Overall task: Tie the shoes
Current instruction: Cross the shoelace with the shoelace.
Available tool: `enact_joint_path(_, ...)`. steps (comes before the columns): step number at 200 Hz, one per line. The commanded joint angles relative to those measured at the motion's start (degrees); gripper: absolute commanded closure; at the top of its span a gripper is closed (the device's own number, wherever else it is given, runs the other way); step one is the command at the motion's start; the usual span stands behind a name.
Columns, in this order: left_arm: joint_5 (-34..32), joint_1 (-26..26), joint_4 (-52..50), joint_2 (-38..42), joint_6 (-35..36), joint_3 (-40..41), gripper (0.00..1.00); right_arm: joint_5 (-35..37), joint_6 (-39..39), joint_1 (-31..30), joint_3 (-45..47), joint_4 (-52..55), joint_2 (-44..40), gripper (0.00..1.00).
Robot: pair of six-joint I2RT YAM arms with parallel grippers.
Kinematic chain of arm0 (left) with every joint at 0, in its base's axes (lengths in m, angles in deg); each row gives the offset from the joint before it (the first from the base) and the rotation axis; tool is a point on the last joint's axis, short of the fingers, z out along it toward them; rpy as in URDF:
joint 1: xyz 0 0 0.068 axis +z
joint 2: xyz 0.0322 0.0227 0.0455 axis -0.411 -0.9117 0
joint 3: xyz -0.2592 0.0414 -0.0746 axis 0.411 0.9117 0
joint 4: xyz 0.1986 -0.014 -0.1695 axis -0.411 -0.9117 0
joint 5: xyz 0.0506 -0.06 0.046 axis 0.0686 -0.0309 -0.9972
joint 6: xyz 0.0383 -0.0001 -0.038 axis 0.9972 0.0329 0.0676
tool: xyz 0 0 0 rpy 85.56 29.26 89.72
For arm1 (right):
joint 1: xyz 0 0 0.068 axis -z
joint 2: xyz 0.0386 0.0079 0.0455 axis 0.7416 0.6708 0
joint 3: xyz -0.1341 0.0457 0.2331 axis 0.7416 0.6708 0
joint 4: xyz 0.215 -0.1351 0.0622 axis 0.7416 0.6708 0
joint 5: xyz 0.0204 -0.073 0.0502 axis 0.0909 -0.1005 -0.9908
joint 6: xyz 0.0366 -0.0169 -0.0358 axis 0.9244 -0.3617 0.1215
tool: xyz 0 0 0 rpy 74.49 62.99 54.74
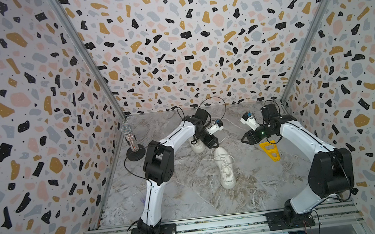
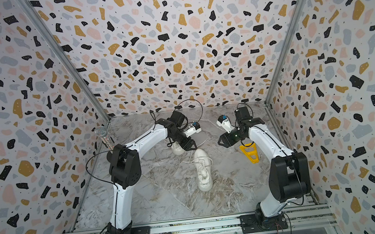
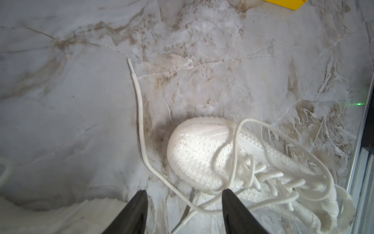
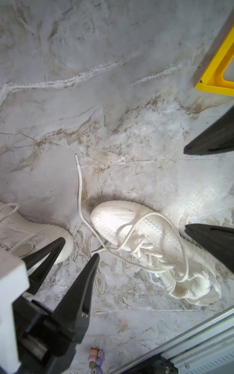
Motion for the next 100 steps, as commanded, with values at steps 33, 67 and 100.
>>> enact_joint_path(33,2.24,0.33,-1.53,3.27,-2.35,8.39,0.37,-0.38,-0.21,0.21,0.23,0.02,1.31,0.41)
enact_joint_path(67,1.34,0.07,-1.54,0.55,-2.81,6.5,0.37,-0.65,-0.2,0.23,0.45,0.02,1.54,0.41)
enact_joint_path(100,-0.31,-0.45,-1.55,-1.0,-2.99,5.22,0.36,-0.52,-0.39,0.23,0.57,0.03,1.54,0.41)
